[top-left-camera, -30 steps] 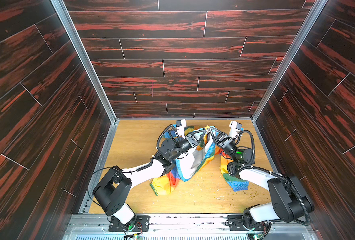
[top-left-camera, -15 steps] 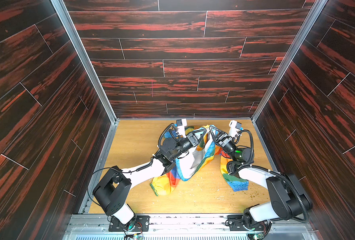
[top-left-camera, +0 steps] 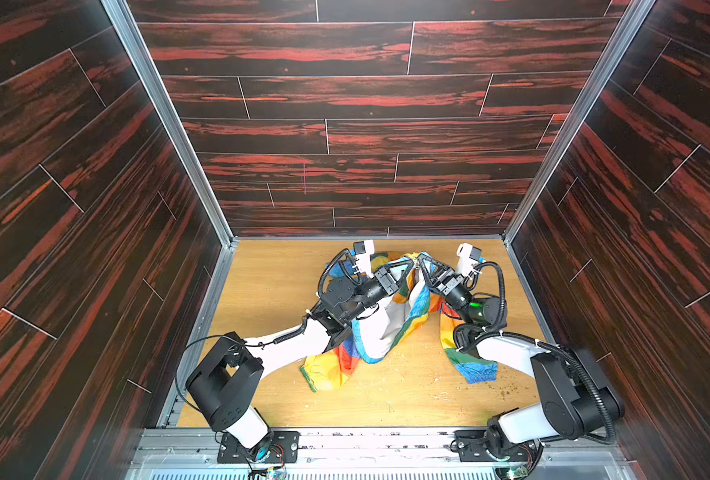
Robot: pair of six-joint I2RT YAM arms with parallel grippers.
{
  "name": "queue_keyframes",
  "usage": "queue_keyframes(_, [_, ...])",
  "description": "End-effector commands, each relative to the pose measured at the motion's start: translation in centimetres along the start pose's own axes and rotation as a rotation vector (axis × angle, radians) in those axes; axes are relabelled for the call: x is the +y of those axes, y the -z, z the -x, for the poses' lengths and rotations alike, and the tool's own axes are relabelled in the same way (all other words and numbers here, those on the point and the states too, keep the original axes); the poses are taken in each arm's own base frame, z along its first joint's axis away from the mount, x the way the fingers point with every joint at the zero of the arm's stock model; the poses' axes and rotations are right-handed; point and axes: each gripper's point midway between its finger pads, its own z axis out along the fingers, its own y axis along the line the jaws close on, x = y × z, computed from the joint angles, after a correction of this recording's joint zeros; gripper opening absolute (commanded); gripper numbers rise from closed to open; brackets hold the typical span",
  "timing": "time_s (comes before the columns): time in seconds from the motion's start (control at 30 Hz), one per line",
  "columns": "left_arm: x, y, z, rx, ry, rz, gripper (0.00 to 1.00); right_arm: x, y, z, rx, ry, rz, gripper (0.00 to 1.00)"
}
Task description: Zip up the jacket
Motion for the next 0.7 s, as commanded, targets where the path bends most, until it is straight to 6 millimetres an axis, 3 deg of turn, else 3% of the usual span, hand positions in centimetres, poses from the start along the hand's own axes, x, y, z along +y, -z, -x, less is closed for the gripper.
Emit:
queue_keyframes(0.0, [-1.8,0.5,-4.9,0.177,0.021,-0.052,0.0,-0.6,0.1,2.2,-0.11,-0.014,-0.028,0.0])
queue_keyframes(0.27, [-0.9,0.9,-4.6,0.15,0.027,-0.005,0.0,-2.7,0.7,1.4,-0.081,-0.041,-0.154,0.0])
queue_keyframes(0.43, [0.2,1.0,-4.8,0.156,0.038,0.03,0.0,-3.0,0.9,1.1,-0.073,-0.051,-0.168,0.0])
queue_keyframes(0.67, [-0.2,0.8,-4.6,0.152,0.051,0.017,0.0,-3.1,0.9,0.9,-0.063,-0.061,-0.168,0.0])
